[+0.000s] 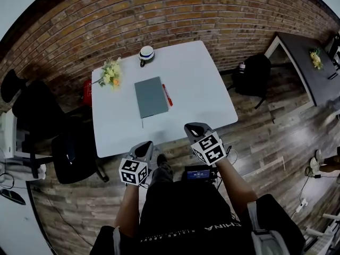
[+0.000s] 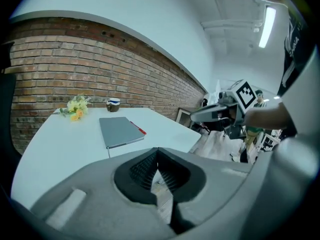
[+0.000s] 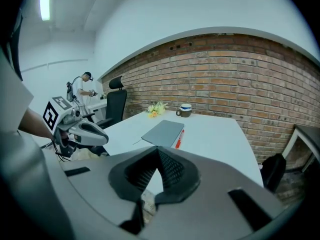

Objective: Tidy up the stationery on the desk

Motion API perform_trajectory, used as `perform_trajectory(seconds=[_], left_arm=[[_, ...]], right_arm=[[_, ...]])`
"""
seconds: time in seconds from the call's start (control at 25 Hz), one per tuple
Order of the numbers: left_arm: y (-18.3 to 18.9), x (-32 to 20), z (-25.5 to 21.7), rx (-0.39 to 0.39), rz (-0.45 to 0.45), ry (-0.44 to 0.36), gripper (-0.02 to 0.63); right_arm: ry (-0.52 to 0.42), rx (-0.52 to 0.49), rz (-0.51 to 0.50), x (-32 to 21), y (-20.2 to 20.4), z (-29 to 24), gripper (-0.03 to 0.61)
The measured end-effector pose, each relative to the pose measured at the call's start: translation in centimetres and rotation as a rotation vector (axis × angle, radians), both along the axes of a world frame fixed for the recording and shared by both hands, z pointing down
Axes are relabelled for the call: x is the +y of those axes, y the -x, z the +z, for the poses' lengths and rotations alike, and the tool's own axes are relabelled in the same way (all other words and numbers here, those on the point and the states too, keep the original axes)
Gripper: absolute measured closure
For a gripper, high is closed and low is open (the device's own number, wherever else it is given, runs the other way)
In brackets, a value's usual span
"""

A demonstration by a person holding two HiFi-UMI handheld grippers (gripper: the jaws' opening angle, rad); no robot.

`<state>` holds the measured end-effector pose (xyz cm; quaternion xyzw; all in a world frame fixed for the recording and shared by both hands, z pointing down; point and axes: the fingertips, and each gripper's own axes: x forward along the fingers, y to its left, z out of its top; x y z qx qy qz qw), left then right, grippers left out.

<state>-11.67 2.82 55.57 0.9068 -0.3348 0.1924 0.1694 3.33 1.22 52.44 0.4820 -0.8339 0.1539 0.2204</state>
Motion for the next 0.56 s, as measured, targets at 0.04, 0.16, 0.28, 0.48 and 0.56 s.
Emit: perform_trajectory(seconds=[0.04,0.16,0.28,0.48,0.56], left_arm=[[-0.2,0.4,-0.1,-0.002,0.002,-0.004,0.603],[-0.7,1.6,-0.3,-0.003,0.006,-0.013,0.603],[-1.4,2.9,-0.4,-0.007,0.019,-0.022,0.603],[-2.0,4.4,-0.4,-0.016,0.030,-0.033,0.603],[-2.1,4.9,-0.4,-0.020,0.029,-0.036,0.603]], right_arm=[[-0.004,-0.001,-0.004,0.3,0.0,-0.1,0.569],[-0.011,-0.003,-0.012,1.5,-0.1,-0.3,0.569],[-0.015,-0.005,-0.019,2.6,-0.3,-0.3,0.571],[-0.030,-0.021,-0.027,3.8,-0.6,-0.5,0.571],[-0.034,-0.029,-0.029,4.3,-0.6,-0.6,0.571]])
